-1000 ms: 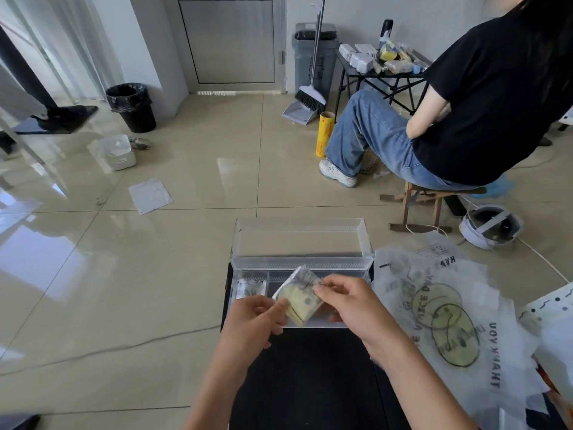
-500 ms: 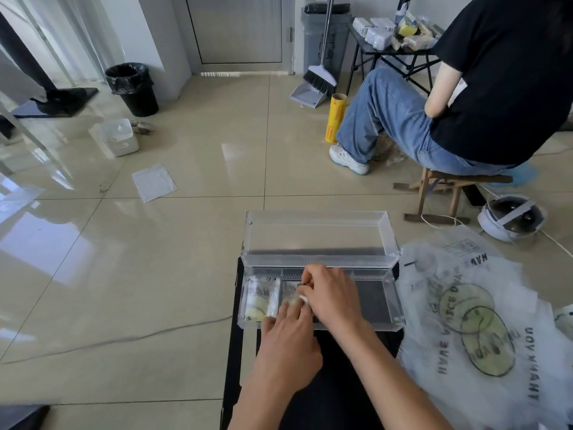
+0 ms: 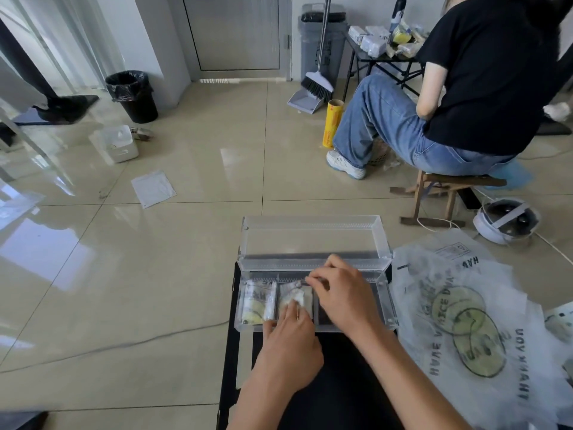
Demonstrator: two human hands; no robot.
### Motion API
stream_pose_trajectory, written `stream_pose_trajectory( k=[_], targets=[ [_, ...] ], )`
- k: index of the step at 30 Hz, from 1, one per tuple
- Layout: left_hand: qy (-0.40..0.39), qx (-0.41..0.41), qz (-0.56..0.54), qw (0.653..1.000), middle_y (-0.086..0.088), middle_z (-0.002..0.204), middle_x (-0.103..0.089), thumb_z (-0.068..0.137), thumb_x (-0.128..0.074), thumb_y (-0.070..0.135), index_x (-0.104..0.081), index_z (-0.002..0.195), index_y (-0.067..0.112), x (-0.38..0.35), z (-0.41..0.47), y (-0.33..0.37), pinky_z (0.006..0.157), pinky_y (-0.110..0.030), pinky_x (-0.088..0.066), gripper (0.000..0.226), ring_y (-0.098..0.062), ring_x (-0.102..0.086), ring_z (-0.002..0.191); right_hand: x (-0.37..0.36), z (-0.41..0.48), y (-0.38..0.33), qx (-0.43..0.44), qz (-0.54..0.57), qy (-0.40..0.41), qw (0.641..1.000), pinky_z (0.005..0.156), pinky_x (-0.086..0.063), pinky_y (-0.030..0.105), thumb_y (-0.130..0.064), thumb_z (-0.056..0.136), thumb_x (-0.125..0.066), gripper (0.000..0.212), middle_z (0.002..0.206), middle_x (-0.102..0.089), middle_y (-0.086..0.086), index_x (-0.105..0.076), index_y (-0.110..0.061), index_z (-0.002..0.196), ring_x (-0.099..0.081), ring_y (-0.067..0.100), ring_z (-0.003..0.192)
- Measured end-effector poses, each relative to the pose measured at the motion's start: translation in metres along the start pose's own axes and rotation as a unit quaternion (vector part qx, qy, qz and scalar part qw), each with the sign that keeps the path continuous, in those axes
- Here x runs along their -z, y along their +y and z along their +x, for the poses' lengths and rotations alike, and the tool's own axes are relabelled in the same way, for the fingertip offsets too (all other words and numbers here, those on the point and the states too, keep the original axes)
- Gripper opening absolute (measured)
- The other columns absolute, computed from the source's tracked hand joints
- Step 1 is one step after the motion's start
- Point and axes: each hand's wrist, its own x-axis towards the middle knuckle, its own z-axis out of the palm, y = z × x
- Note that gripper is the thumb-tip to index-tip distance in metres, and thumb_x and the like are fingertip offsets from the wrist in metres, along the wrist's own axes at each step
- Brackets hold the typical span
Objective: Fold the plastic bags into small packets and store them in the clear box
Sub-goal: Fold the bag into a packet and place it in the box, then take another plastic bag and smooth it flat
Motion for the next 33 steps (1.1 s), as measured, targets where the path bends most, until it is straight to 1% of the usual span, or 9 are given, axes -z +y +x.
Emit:
stream_pose_trajectory(
  k=[3, 9, 14, 17, 20, 25, 28, 31, 33],
  targets=[
    [0.009, -0.015, -0.030, 0.999, -0.004, 0.156, -0.038, 0.104, -0.039, 0.017, -0.050, 0.130, 0.011, 0.004, -0.010, 0.005, 0.122, -0.038, -0.019, 0.028, -0.019, -0.036, 0.146, 0.032, -0.005, 0.017, -0.043, 0.019, 0.024, 0.999, 0.061, -0.044, 0.020, -0.030, 0.097, -0.071, 0.014, 0.079, -0.060, -0.013, -0.080, -0.023, 0.089, -0.059, 0.009, 0.073],
    [-0.005, -0.004, -0.039, 0.999, -0.001, 0.137, -0.052, 0.104, -0.038, 0.017, -0.033, 0.147, 0.011, -0.001, -0.009, 0.008, 0.120, -0.041, -0.029, 0.044, -0.022, -0.051, 0.130, 0.079, -0.045, 0.053, -0.111, 0.010, 0.021, 0.994, 0.063, -0.057, 0.029, -0.030, 0.091, -0.077, 0.012, 0.067, -0.070, -0.015, -0.080, -0.026, 0.080, -0.064, 0.002, 0.065],
    [0.009, 0.044, -0.048, 0.998, -0.005, 0.167, -0.030, 0.108, -0.032, 0.041, -0.006, 0.165, 0.013, -0.009, 0.001, 0.020, 0.125, -0.051, -0.014, 0.069, -0.023, -0.032, 0.152, 0.090, -0.065, 0.062, -0.122, 0.013, -0.043, 0.991, 0.058, -0.051, 0.018, -0.032, 0.090, -0.077, 0.015, 0.066, -0.070, -0.016, -0.077, -0.028, 0.076, -0.064, -0.001, 0.064],
    [0.033, 0.077, -0.063, 0.994, -0.005, 0.164, -0.030, 0.106, -0.030, 0.038, -0.025, 0.161, 0.017, -0.012, 0.010, 0.019, 0.120, -0.056, -0.017, 0.059, -0.025, -0.035, 0.147, 0.101, -0.066, 0.069, -0.134, 0.021, -0.070, 0.988, 0.063, -0.054, 0.020, -0.032, 0.092, -0.074, 0.014, 0.071, -0.071, -0.015, -0.077, -0.028, 0.078, -0.065, -0.001, 0.069],
    [0.009, 0.109, -0.060, 0.992, -0.008, 0.152, -0.034, 0.103, -0.027, 0.037, -0.053, 0.130, 0.022, -0.012, 0.017, 0.016, 0.115, -0.055, -0.020, 0.041, -0.027, -0.034, 0.140, 0.114, -0.066, 0.081, -0.157, -0.011, -0.116, 0.981, 0.063, -0.050, 0.017, -0.033, 0.093, -0.072, 0.013, 0.078, -0.071, -0.015, -0.076, -0.030, 0.081, -0.065, -0.003, 0.075],
    [-0.022, 0.123, -0.029, 0.992, -0.008, 0.162, -0.024, 0.102, -0.024, 0.044, -0.039, 0.150, 0.032, -0.015, 0.021, 0.014, 0.119, -0.061, -0.015, 0.052, -0.031, -0.022, 0.149, 0.123, -0.068, 0.112, -0.236, -0.091, -0.164, 0.954, 0.078, -0.056, 0.029, -0.033, 0.091, -0.071, 0.002, 0.099, -0.073, -0.011, -0.073, -0.032, 0.092, -0.067, 0.008, 0.087],
    [-0.004, 0.127, 0.016, 0.992, -0.003, 0.168, -0.023, 0.103, -0.027, 0.053, -0.026, 0.161, 0.029, -0.014, 0.017, 0.019, 0.121, -0.059, -0.015, 0.063, -0.031, -0.018, 0.154, 0.118, -0.071, 0.121, -0.292, -0.109, -0.180, 0.933, 0.096, -0.055, 0.039, -0.053, 0.081, -0.080, 0.047, 0.125, -0.065, 0.002, -0.063, -0.024, 0.115, -0.063, 0.019, 0.107],
    [0.049, 0.128, 0.045, 0.990, -0.001, 0.157, -0.043, 0.103, -0.031, 0.049, -0.034, 0.156, 0.024, -0.011, 0.011, 0.028, 0.117, -0.056, -0.021, 0.059, -0.031, -0.027, 0.148, 0.104, -0.076, 0.122, -0.326, -0.156, -0.251, 0.898, 0.113, -0.043, 0.045, -0.063, 0.073, -0.082, 0.107, 0.161, -0.027, 0.018, -0.033, -0.013, 0.154, -0.041, 0.034, 0.144],
    [0.051, 0.124, 0.053, 0.990, -0.002, 0.145, -0.051, 0.103, -0.032, 0.045, -0.055, 0.139, 0.019, -0.008, 0.006, 0.034, 0.115, -0.054, -0.024, 0.050, -0.031, -0.034, 0.142, 0.093, -0.081, 0.124, -0.315, -0.171, -0.268, 0.894, 0.118, -0.036, 0.048, -0.057, 0.072, -0.085, 0.110, 0.165, -0.019, 0.017, -0.030, -0.013, 0.156, -0.032, 0.035, 0.150]
  ],
)
